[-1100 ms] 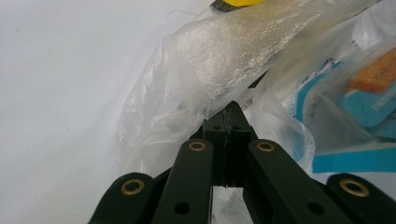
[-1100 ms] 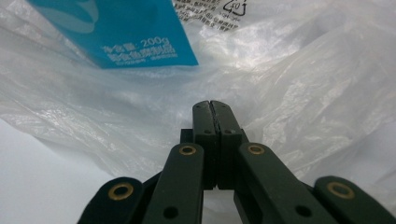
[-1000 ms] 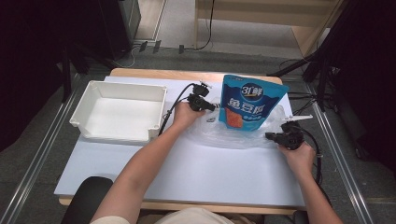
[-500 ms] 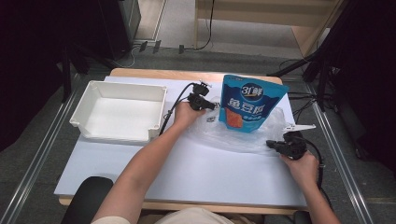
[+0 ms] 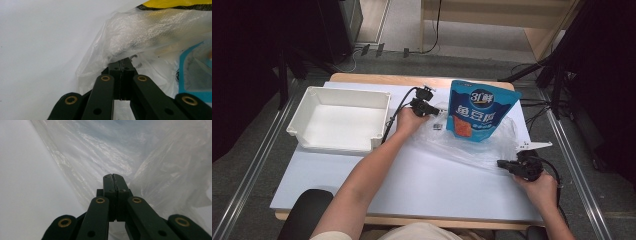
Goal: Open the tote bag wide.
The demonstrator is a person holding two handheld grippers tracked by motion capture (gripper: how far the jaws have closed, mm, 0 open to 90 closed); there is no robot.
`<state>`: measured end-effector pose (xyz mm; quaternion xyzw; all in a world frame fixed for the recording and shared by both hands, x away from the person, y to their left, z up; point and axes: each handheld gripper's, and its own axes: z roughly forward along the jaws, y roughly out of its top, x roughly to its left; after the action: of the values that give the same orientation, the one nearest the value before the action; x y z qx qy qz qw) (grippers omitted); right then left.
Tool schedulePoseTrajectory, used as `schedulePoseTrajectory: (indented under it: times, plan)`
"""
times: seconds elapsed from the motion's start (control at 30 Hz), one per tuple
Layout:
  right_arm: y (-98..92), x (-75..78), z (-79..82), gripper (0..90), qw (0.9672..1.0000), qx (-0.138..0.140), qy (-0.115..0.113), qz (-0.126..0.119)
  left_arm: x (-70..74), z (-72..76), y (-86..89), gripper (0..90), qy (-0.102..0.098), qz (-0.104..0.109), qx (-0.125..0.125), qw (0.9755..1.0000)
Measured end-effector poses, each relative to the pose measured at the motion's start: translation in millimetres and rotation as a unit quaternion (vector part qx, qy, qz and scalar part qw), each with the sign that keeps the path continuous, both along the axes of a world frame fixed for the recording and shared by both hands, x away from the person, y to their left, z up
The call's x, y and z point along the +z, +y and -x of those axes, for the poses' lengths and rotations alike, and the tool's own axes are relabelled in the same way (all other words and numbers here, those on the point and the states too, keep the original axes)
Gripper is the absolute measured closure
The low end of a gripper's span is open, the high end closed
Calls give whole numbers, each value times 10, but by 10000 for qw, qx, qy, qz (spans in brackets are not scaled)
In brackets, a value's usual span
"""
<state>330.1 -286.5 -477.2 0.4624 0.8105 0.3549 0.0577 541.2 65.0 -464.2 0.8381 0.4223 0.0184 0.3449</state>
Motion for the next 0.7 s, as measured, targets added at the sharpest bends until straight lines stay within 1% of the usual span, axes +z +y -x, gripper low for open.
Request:
schedulePoseTrajectory:
  times: [0.1, 0.17, 0.2, 0.27, 0.33, 0.43, 0.53, 0.6, 0.67, 0.7]
  plan:
    - [18, 6, 38, 900, 10000, 71, -4, 46, 3, -10, 5, 900, 34, -3, 29, 10000]
    - [13, 12, 31, 900, 10000, 58, 34, 50, 6, -16, 18, 900, 157, 110, 35, 9998]
    - [13, 17, 25, 900, 10000, 48, 59, 49, 9, -15, 24, 900, 176, 159, 32, 9997]
    - [14, 29, 19, 900, 9999, -5, 64, 110, 33, -2, 30, 900, 148, 228, 10, 9996]
    - [3, 42, 13, 900, 10000, -49, 25, 62, 60, 6, 40, 900, 147, 257, -28, 9996]
    - [-17, 71, 5, 900, 9999, -101, -32, 21, 101, 22, 48, 900, 145, 354, -91, 9992]
    - [-26, 86, -3, 900, 9998, -182, -46, -1, 148, 44, 59, 900, 130, 383, -191, 9990]
    - [-27, 99, -14, 900, 9997, -239, -39, -70, 179, 61, 65, 900, 152, 439, -228, 9987]
    - [-19, 112, -23, 900, 9996, -262, -74, -41, 224, 84, 72, 900, 127, 478, -299, 9983]
    - [-11, 120, -25, 900, 9996, -252, -85, -57, 255, 104, 70, 900, 84, 456, -342, 9983]
